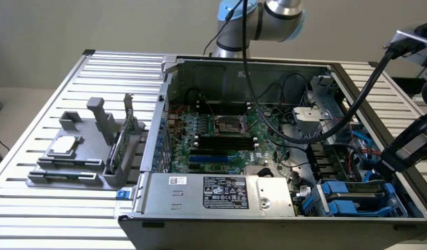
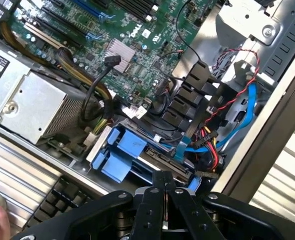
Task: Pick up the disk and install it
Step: 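Insert the first disk wire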
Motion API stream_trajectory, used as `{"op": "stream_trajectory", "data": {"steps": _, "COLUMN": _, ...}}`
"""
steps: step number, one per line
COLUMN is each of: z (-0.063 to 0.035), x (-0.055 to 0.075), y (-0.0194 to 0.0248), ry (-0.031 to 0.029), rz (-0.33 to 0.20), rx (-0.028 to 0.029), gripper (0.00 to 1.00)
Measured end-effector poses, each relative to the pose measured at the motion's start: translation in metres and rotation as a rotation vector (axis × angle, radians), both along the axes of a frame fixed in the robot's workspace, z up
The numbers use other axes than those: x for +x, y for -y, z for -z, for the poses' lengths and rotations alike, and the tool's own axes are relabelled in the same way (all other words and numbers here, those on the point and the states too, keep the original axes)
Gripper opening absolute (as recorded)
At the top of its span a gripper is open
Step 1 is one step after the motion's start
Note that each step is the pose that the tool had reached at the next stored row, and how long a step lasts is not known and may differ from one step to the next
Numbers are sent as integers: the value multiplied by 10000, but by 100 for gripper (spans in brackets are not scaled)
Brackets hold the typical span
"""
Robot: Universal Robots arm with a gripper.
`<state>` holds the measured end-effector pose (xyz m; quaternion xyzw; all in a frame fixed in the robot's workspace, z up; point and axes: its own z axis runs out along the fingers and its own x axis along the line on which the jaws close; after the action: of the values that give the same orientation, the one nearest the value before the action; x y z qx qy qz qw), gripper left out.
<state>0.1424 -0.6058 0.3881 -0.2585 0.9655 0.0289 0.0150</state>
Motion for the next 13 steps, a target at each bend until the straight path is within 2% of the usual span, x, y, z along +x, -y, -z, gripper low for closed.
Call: {"op": "stream_trajectory", "data": {"steps": 13, "z": 3, "x": 0, "y": 1, "ry": -296, "rz": 1515, "rx": -1, "gripper": 11}}
